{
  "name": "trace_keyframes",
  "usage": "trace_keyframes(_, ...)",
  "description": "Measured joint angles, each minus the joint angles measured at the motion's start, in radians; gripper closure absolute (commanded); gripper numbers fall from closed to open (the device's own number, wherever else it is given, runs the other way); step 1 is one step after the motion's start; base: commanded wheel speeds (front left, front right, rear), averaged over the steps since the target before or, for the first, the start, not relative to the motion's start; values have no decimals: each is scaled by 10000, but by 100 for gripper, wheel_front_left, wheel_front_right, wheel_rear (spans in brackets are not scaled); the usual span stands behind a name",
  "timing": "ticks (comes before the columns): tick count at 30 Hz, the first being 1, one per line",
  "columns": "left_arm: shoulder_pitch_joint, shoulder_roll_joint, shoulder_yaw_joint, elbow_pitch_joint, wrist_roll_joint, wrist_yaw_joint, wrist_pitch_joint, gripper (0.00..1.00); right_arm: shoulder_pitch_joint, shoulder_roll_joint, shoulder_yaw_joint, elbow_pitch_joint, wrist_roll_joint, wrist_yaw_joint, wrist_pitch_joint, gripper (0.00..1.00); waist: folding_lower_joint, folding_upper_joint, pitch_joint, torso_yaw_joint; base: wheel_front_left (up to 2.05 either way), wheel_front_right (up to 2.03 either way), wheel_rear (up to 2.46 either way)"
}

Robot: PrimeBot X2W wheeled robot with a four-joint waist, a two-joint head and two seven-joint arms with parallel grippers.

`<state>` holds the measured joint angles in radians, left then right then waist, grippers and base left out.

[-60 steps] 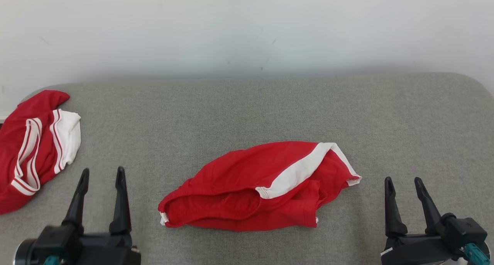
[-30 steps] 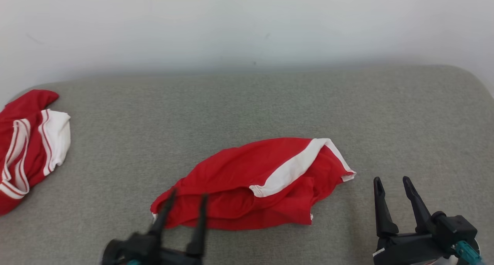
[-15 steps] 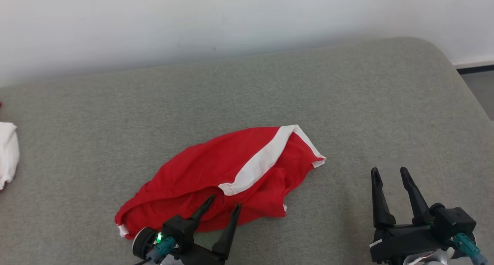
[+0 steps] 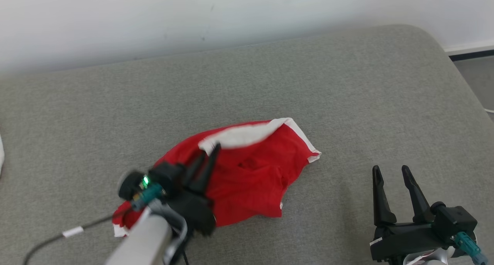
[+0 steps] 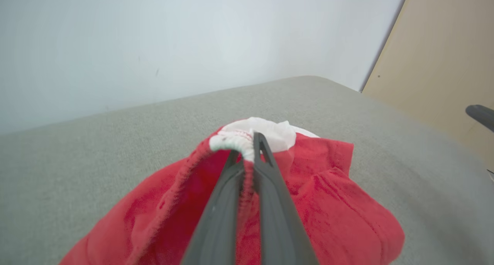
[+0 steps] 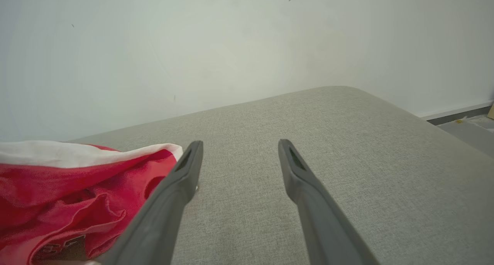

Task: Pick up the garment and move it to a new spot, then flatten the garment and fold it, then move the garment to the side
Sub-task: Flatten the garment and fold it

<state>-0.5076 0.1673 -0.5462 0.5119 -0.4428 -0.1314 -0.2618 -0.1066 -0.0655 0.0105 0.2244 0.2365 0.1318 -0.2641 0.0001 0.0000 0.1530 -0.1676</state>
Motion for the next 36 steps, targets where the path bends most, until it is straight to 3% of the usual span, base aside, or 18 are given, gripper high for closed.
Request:
trace_keyframes(7, -1754, 1252, 385, 117, -286, -2, 8, 100, -175, 13, 69, -17, -4, 0, 0, 0, 0, 0, 45, 239, 0, 0, 0)
trace_keyframes(12, -2438, 2351, 869, 1009, -746, -2, 100, 100, -265, 36, 115, -2, 8, 0, 0, 0, 0, 0, 285, 173, 0, 0, 0)
trace_keyframes(18, -2545, 3135, 932, 2243, -1074, -2, 165, 100, -406, 65, 100, 17, 42, 0, 0, 0, 0, 1, 601, -61, 0, 0, 0)
trace_keyframes(19, -2543, 3147, 951, 2399, -1139, -2, 155, 79, -410, 75, 92, 21, 56, 0, 0, 0, 0, 0, 647, -92, 0, 0, 0)
trace_keyframes(20, -2533, 3133, 951, 2504, -1198, -2, 150, 8, -409, 82, 75, 23, 58, 0, 0, 0, 0, 1, 686, -112, 0, 0, 0)
trace_keyframes(21, -2514, 3103, 936, 2600, -1241, -2, 109, 0, -409, 86, 42, 33, 56, 0, 0, 0, 0, 1, 715, -120, 0, 0, 0)
trace_keyframes(31, -1846, 2830, 451, 2874, -1753, -2, 50, 0, -366, 117, -15, 169, 8, 0, 0, 0, -1, 0, 360, 236, 0, 0, 0)
trace_keyframes(36, -1326, 2740, 704, 2320, -1841, 73, 13, 0, -143, 121, -75, 217, -4, 0, 0, 0, -1, 0, 38, 549, 0, 0, 0)
